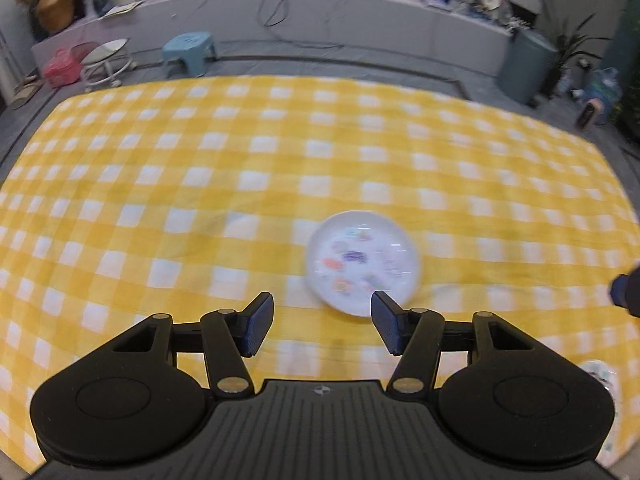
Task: Organize plates and bowls
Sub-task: 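Move both grippers to the rim of the white sticker dish, then close both grippers on the sticker dish rim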
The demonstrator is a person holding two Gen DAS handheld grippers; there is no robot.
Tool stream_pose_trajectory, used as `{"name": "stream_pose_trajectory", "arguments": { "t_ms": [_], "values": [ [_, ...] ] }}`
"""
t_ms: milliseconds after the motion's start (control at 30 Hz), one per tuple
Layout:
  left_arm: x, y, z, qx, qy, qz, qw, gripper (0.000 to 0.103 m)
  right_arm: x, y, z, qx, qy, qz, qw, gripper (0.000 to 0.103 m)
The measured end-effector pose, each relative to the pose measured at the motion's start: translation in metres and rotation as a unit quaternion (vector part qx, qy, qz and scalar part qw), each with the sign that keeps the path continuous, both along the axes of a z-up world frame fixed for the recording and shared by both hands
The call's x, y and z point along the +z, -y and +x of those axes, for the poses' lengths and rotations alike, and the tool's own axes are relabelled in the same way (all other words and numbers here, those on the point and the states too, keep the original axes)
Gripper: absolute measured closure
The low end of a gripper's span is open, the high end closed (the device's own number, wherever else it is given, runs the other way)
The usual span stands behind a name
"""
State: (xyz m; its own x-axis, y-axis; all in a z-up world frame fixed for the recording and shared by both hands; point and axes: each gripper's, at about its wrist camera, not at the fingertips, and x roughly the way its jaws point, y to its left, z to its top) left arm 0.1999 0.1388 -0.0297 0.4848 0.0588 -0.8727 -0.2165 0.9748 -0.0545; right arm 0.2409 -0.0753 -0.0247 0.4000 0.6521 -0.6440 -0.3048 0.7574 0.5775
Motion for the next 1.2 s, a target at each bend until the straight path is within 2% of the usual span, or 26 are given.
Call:
{"name": "stream_pose_trajectory", "arguments": {
  "t_ms": [67, 133, 200, 233, 267, 300, 400, 600, 700, 800, 900, 967, 1200],
  "values": [
    [-0.008, -0.007, 0.005, 0.010, -0.008, -0.003, 0.9999, 0.037, -0.014, -0.020, 0.018, -0.004, -0.031, -0.017, 0.999, 0.030],
    [-0.015, -0.013, 0.010, 0.022, -0.017, -0.016, 0.9995, 0.040, -0.027, -0.044, 0.033, 0.001, -0.030, -0.058, 0.998, 0.032],
    [-0.022, -0.017, 0.016, 0.026, -0.024, -0.033, 0.9988, 0.051, -0.041, -0.063, 0.044, 0.000, -0.029, -0.097, 0.995, 0.039],
    [-0.025, -0.018, 0.019, 0.019, -0.031, -0.041, 0.9985, 0.065, -0.049, -0.073, 0.051, 0.004, -0.032, -0.111, 0.993, 0.042],
    [-0.028, -0.017, 0.022, 0.011, -0.037, -0.047, 0.9981, 0.071, -0.057, -0.081, 0.058, 0.010, -0.036, -0.122, 0.992, 0.047],
    [-0.030, -0.016, 0.023, 0.006, -0.040, -0.053, 0.9978, 0.071, -0.065, -0.088, 0.062, 0.009, -0.041, -0.135, 0.990, 0.052],
    [-0.036, -0.013, 0.025, 0.002, -0.043, -0.053, 0.9977, 0.074, -0.088, -0.099, 0.075, -0.004, -0.058, -0.167, 0.984, 0.054],
    [-0.048, -0.015, 0.031, 0.008, -0.039, -0.060, 0.9974, 0.082, -0.110, -0.106, 0.080, 0.006, -0.072, -0.168, 0.983, 0.064],
    [-0.048, -0.014, 0.033, 0.005, -0.037, -0.060, 0.9975, 0.088, -0.109, -0.107, 0.078, 0.004, -0.064, -0.175, 0.982, 0.070],
    [-0.049, -0.016, 0.033, 0.011, -0.036, -0.065, 0.9972, 0.088, -0.108, -0.108, 0.076, 0.003, -0.058, -0.183, 0.981, 0.076],
    [-0.049, -0.017, 0.034, 0.015, -0.036, -0.068, 0.9969, 0.089, -0.108, -0.112, 0.067, 0.015, -0.026, -0.212, 0.977, 0.086],
    [-0.049, -0.016, 0.035, 0.013, -0.036, -0.064, 0.9972, 0.089, -0.107, -0.120, 0.062, 0.028, -0.010, -0.232, 0.972, 0.086],
    [-0.050, -0.019, 0.034, 0.024, -0.031, -0.076, 0.9963, 0.088, -0.106, -0.127, 0.068, 0.022, -0.007, -0.247, 0.969, 0.085]
  ]
}}
